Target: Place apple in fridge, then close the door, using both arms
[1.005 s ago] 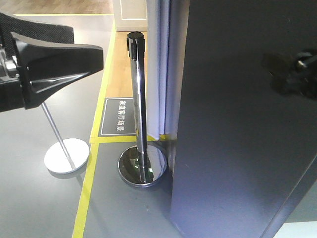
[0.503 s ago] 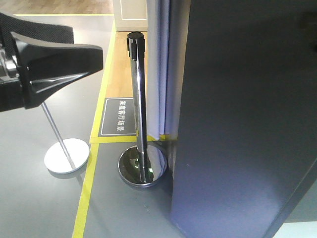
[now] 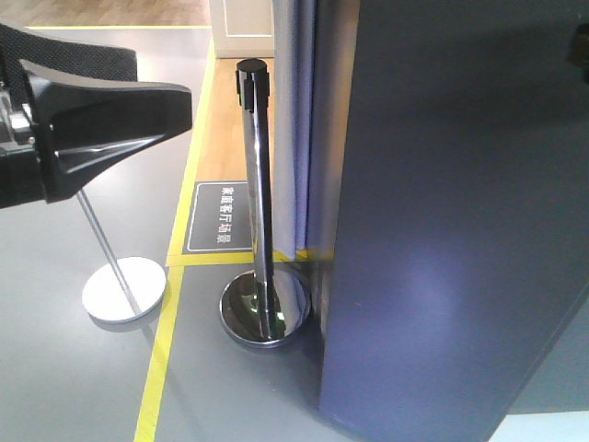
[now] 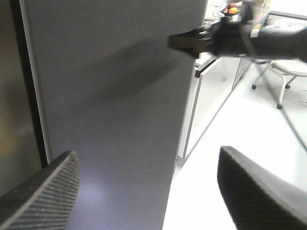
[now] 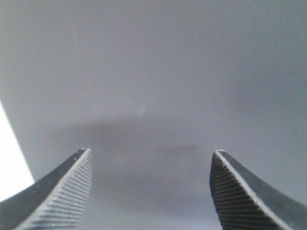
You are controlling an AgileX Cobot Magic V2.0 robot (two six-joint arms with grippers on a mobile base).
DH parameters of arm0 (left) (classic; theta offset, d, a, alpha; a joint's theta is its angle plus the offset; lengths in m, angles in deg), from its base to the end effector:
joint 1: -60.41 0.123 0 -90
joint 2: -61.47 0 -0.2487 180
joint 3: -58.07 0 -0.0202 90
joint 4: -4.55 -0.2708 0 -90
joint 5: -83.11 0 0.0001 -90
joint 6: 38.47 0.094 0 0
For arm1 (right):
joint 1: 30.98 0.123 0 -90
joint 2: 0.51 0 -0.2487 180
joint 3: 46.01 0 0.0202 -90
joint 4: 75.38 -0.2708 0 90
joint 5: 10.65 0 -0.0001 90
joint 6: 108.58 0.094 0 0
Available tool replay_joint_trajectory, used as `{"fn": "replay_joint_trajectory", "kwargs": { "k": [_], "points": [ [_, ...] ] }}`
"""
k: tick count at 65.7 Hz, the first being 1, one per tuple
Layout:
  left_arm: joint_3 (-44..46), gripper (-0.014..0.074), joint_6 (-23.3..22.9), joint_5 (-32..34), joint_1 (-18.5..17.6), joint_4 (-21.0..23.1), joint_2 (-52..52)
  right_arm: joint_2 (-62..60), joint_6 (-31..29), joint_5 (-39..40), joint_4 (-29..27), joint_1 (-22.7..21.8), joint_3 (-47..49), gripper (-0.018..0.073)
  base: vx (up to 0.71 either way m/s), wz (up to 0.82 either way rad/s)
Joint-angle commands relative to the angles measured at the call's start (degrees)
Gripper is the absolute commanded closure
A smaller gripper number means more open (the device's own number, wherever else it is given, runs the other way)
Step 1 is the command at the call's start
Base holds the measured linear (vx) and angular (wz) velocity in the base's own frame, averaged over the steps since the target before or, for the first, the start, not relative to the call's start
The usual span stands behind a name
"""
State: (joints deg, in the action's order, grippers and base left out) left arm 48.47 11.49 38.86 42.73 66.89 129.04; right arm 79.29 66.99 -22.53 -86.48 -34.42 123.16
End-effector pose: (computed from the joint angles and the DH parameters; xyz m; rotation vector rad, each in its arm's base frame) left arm 0.2082 -0.1274 0.4179 0.6977 1.6677 -0.8568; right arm 0.3184 -0.0154 0.3649 0.1253 1.7814 0.0730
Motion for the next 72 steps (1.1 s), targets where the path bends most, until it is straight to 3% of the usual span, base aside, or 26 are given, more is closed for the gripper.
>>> {"fn": "replay_joint_trajectory", "kwargs": {
  "k": [1, 40, 72],
  "points": [
    [1.5, 0.0031, 0.1, 1.5, 0.3, 3.0, -0.7, 3.2, 0.0, 5.5, 0.1, -0.4, 4.9, 0.0054, 0.00, 0.00],
    [1.5, 0.0031, 0.1, 1.5, 0.3, 3.0, -0.8, 26.2, 0.0, 4.2, 0.0, -0.4, 26.7, 0.0054, 0.00, 0.00],
    [1.5, 0.0031, 0.1, 1.5, 0.3, 3.2, -0.7, 34.3, 0.0, 0.5, -0.1, -0.4, 34.8, 0.0054, 0.00, 0.00]
  ]
}}
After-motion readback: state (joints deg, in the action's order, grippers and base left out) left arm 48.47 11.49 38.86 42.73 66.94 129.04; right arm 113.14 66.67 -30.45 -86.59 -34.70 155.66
